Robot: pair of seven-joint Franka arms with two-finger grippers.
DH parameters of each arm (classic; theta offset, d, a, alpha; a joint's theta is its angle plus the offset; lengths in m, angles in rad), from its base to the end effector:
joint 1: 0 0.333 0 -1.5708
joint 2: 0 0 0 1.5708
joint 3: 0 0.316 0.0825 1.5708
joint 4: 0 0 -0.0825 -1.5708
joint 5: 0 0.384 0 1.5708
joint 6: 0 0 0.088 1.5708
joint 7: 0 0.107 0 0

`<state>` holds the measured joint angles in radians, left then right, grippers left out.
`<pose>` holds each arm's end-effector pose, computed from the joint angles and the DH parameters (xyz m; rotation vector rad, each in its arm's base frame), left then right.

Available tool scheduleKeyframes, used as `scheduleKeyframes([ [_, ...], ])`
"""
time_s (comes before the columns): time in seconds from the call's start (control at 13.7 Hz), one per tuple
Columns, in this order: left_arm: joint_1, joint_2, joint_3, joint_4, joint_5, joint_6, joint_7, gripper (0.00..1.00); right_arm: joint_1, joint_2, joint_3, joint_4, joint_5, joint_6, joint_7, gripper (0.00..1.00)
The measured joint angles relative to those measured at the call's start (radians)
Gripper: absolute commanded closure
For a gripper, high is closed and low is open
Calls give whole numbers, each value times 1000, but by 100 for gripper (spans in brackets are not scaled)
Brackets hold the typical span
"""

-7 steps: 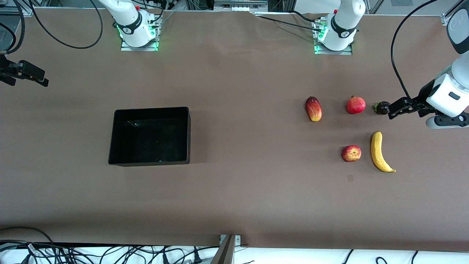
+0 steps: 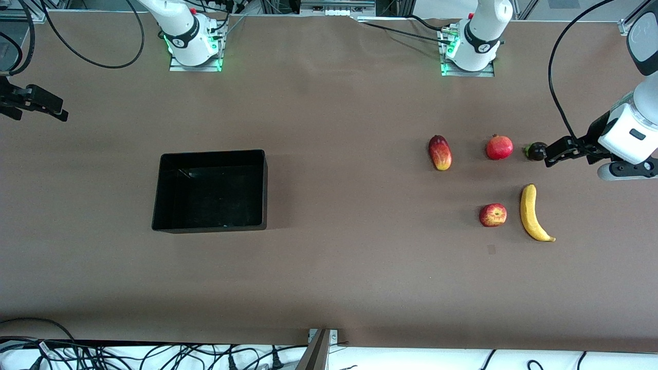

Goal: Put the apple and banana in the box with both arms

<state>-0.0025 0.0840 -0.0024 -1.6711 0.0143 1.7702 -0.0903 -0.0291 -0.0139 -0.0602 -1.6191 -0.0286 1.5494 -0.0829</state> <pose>0.5909 -0.0016 0.5460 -3.1257 -0.1293 -0.0246 0.5441 -0.0521 0.6076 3.1174 -0.0096 -0.0904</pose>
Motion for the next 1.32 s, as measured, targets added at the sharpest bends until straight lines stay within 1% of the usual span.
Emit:
scheduleKeyframes([
  [1.1,0,0,0,0,0,0,0,0,0,0,0,0,0,-5,2,0],
  [1.32,0,0,0,0,0,0,0,0,0,1,2,-2,0,-47,2,0],
])
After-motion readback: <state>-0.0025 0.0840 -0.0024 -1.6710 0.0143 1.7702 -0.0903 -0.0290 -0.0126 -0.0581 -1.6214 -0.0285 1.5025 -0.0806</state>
